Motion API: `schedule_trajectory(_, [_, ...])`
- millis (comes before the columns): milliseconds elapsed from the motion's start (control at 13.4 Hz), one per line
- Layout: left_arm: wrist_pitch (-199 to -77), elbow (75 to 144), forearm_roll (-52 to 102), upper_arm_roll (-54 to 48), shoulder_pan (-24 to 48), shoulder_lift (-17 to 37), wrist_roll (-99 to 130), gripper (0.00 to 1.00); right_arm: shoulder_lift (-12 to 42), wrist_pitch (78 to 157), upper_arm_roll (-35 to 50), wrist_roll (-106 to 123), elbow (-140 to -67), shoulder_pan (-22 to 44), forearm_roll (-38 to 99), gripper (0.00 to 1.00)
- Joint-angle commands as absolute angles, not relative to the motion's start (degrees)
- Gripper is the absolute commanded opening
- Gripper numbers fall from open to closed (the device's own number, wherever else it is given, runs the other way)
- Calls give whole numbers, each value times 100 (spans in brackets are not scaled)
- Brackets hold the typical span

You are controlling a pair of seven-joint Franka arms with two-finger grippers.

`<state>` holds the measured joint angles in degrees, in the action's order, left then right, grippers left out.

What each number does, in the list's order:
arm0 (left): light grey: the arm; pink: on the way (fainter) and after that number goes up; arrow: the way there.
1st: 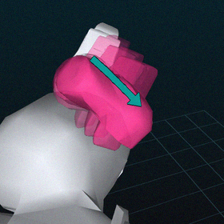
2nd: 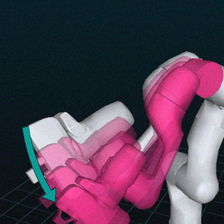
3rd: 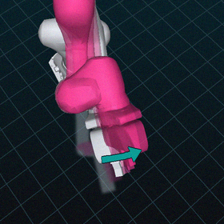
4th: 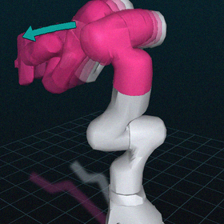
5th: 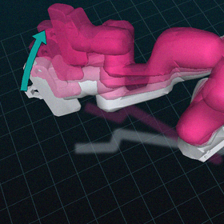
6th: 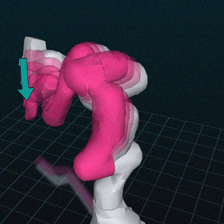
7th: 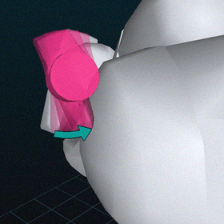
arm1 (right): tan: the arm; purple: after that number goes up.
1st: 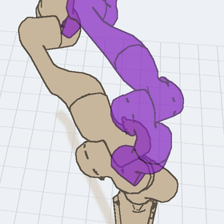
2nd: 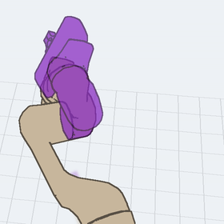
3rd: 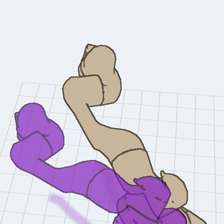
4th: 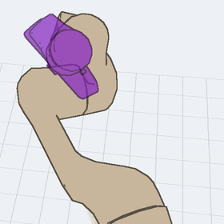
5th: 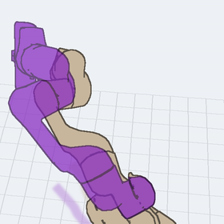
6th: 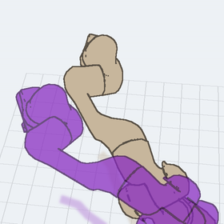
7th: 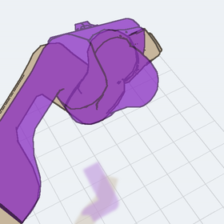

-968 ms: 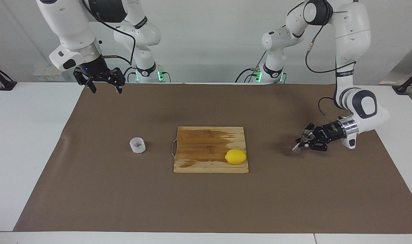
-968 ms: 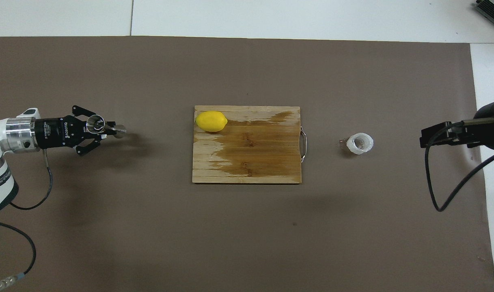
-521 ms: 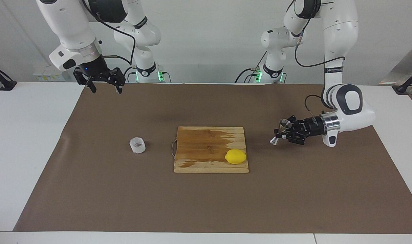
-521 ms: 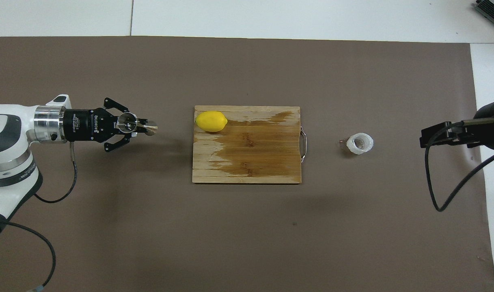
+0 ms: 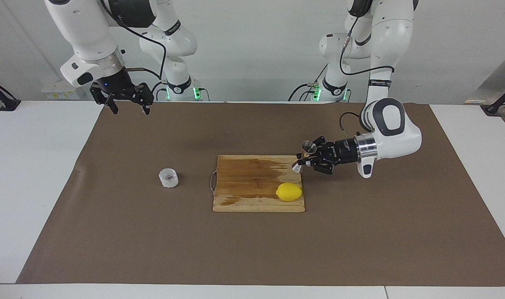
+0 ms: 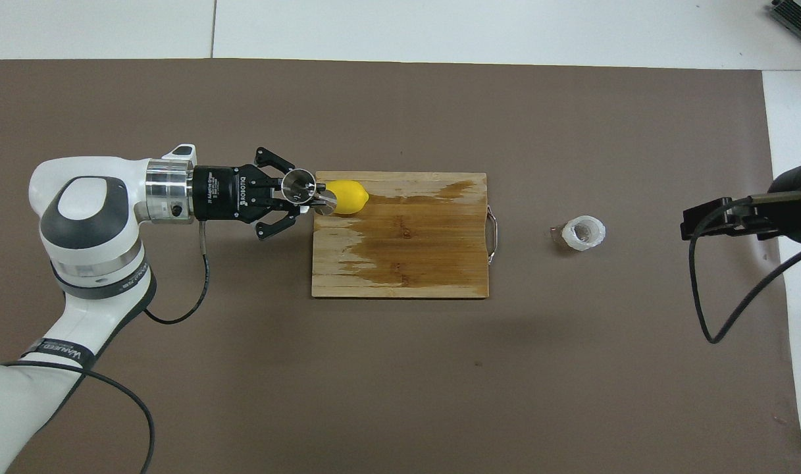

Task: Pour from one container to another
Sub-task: 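Lower the dark cup onto the board center and open the left gripper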

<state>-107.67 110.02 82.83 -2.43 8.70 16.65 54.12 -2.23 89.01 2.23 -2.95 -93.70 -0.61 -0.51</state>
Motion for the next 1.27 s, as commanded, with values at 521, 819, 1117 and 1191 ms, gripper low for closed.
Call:
schedule_trajectory(521, [-13032, 11548, 10640, -158, 2669, 1863, 4511, 0, -193, 8833, 264, -413, -9316, -114, -106, 100])
schedule_trajectory(819, [-13447, 11777, 11540, -158, 2926, 1916, 3929, 0, -193, 8833, 272, -413, -9316, -114, -114, 100])
schedule_trajectory(1117, [-13342, 11786, 11978, -158, 2927, 2267, 3344, 0, -193, 8833, 272, -413, -9316, -114, -114, 100])
schedule_trajectory(1191, [-13298, 11786, 11988, -167, 2901, 2259, 3235, 0, -193, 8833, 264, -413, -9316, -114, -114, 100])
